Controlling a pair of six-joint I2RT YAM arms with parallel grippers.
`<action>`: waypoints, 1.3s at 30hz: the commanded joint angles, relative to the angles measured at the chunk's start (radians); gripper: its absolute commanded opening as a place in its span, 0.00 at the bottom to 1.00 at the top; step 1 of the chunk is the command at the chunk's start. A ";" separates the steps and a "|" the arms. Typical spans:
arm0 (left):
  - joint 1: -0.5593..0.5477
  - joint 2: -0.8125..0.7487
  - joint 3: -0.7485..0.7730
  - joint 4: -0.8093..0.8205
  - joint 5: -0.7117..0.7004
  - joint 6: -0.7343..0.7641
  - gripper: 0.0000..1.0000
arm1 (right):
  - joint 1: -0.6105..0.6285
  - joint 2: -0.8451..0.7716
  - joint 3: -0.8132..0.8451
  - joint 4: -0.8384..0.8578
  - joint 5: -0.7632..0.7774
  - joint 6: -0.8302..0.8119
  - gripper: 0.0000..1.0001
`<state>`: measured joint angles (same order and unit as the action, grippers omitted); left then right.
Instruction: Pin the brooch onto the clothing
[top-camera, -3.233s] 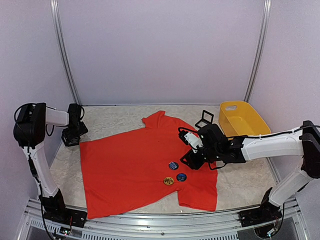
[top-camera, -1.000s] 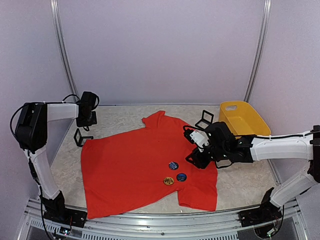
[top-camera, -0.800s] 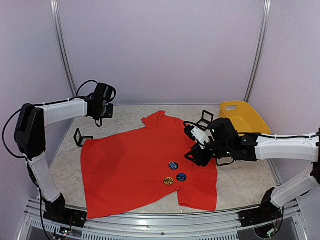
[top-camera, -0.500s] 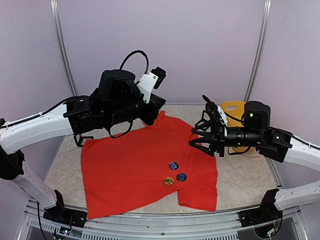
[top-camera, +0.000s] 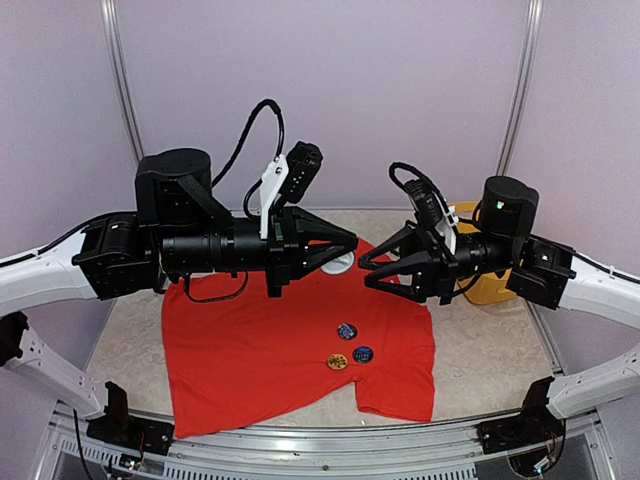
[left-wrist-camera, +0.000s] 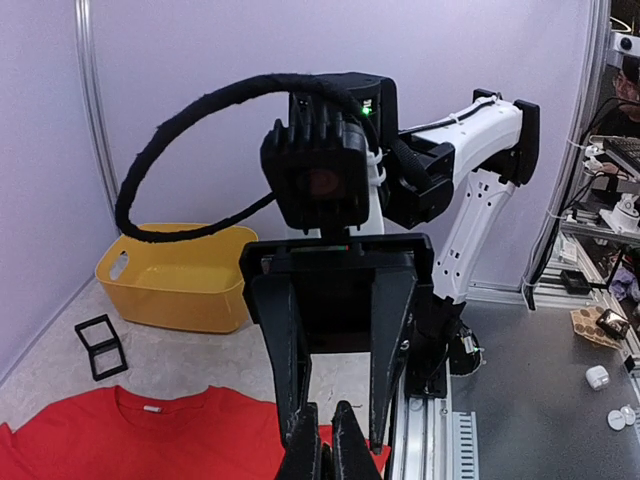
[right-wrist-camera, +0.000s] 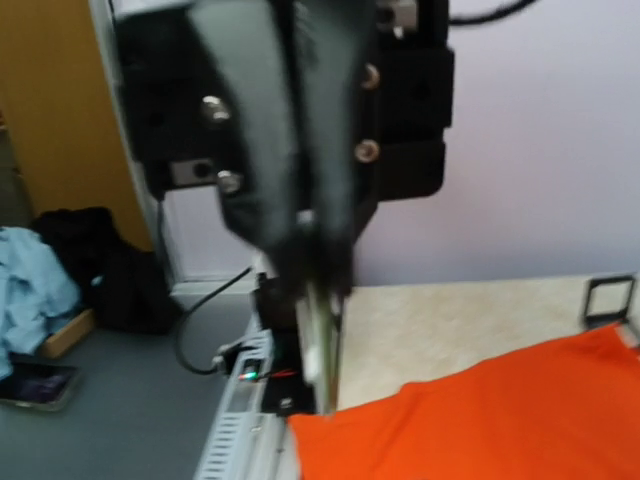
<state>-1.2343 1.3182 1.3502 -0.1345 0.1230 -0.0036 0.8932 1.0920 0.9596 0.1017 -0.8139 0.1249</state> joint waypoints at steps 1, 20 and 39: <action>-0.010 -0.020 -0.017 0.020 0.052 -0.018 0.00 | 0.026 0.024 0.055 0.031 -0.008 0.056 0.31; -0.013 0.013 -0.005 -0.032 0.060 0.001 0.00 | 0.036 0.086 0.053 0.132 -0.041 0.123 0.19; -0.013 -0.088 -0.183 0.258 -0.210 -0.025 0.65 | 0.036 0.043 -0.059 0.340 0.170 0.249 0.00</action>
<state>-1.2430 1.3212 1.3056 -0.1017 0.0940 -0.0162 0.9211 1.1851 0.9726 0.2562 -0.7952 0.2768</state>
